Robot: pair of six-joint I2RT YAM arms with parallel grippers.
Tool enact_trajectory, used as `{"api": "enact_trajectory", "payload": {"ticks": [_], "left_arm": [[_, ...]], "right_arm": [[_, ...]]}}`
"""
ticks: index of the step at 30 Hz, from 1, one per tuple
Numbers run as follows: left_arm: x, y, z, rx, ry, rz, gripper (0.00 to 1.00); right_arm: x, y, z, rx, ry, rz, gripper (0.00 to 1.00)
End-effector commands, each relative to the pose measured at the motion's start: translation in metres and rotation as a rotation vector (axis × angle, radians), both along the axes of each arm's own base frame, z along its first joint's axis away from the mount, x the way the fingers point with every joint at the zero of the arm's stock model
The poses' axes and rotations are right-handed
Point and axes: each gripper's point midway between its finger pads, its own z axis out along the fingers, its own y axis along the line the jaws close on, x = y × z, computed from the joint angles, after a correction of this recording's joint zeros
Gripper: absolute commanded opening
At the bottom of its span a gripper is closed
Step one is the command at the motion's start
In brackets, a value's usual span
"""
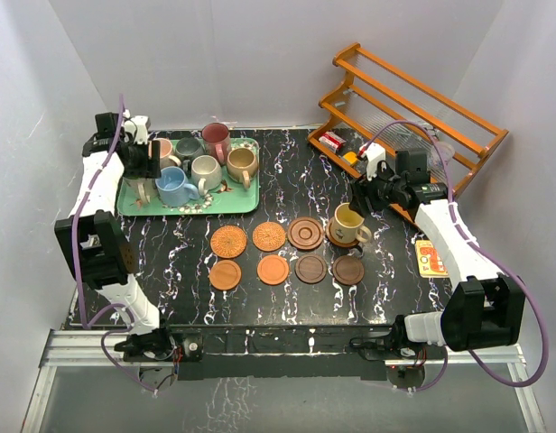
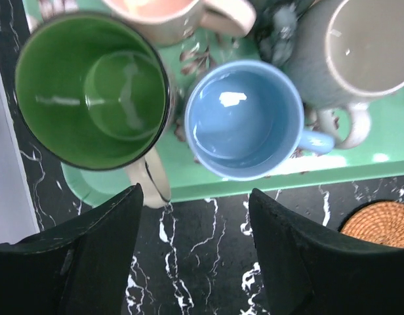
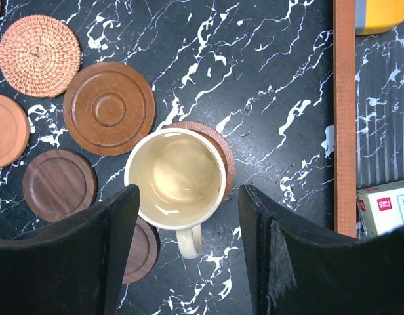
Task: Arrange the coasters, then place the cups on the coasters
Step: Pick up the cup from the tray.
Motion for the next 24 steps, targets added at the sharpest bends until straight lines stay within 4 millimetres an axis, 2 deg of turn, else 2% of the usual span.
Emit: {"api": "enact_trajectory", "payload": {"ticks": [1,6,11,17,24], "left_arm": [[-0.018,0.001,-0.002,0.028,0.024,-0.027,0.62],[-0.014,0.006,-0.006,0.05,0.009,-0.006,0.59],[-0.008,0.008,0.006,0.066,-0.033,-0.012,0.56],[-0.003,0.004,-0.009,0.031,-0.008,-0.009,0.52],[0.01,-0.002,-0.018,-0.024,-0.014,0.002,0.49]], "right_arm": [[0.011,0.008,0.023,0.044,-0.091,0.013,0.6],[0.007,0.008,0.018,0.04,-0.09,0.016,0.6],[0.005,0.007,0.013,0.032,-0.081,0.018,0.6],[0.004,0.006,0.01,0.031,-0.075,0.019,0.6],[0.002,0.007,0.006,0.029,-0.063,0.026,0.6]]}}
